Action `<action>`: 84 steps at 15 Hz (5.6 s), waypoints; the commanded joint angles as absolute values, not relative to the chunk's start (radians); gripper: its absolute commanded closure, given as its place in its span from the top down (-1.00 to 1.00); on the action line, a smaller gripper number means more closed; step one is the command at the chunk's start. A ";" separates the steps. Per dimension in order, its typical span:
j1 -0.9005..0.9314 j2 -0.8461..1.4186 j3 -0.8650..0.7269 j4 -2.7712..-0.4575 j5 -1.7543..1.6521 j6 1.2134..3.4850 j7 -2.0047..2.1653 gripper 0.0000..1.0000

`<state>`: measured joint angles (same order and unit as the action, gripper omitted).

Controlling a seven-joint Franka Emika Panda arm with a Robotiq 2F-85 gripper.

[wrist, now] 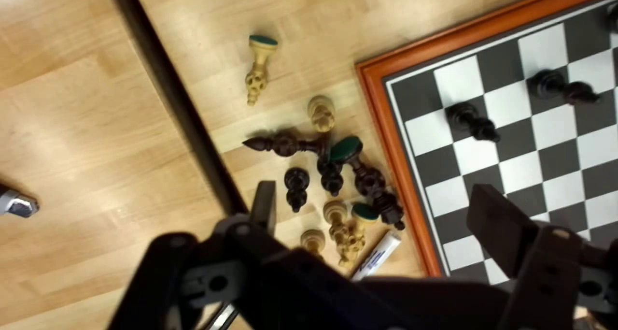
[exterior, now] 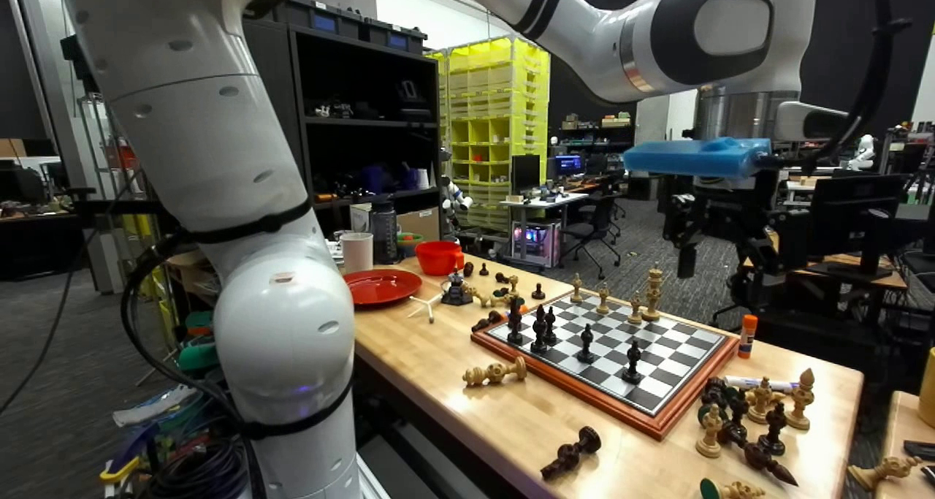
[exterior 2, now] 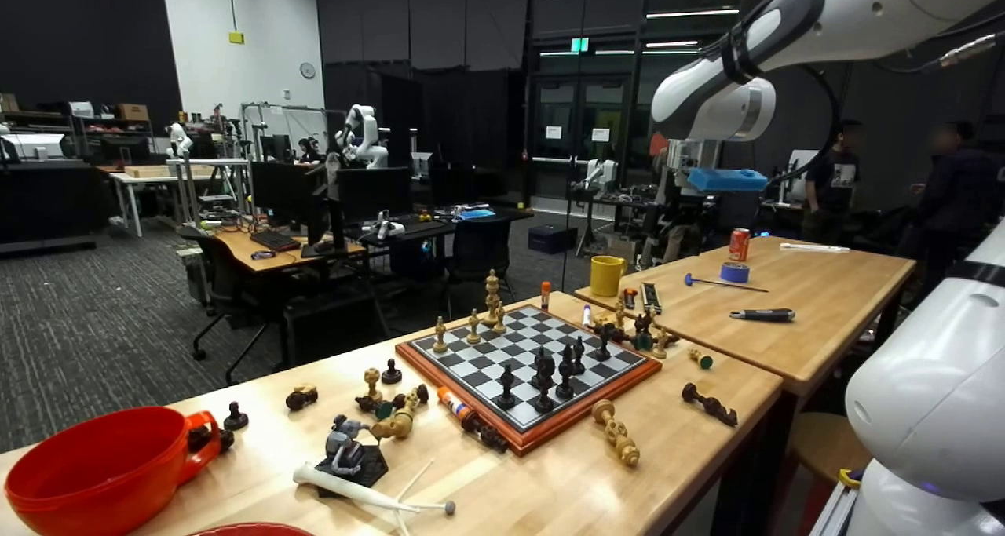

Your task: Put one yellow chess piece on the chess board

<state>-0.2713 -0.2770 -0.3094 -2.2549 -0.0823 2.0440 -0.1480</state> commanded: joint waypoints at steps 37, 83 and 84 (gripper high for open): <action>-0.282 0.044 -0.301 -2.323 -0.145 2.323 0.009 1.00; -0.098 0.282 -0.133 -1.829 -0.165 2.116 0.202 -0.88; -0.094 0.314 -0.137 -1.784 -0.167 2.096 0.213 -0.88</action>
<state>-0.1060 0.2168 -0.1281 -1.9297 -0.1426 2.1696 0.1674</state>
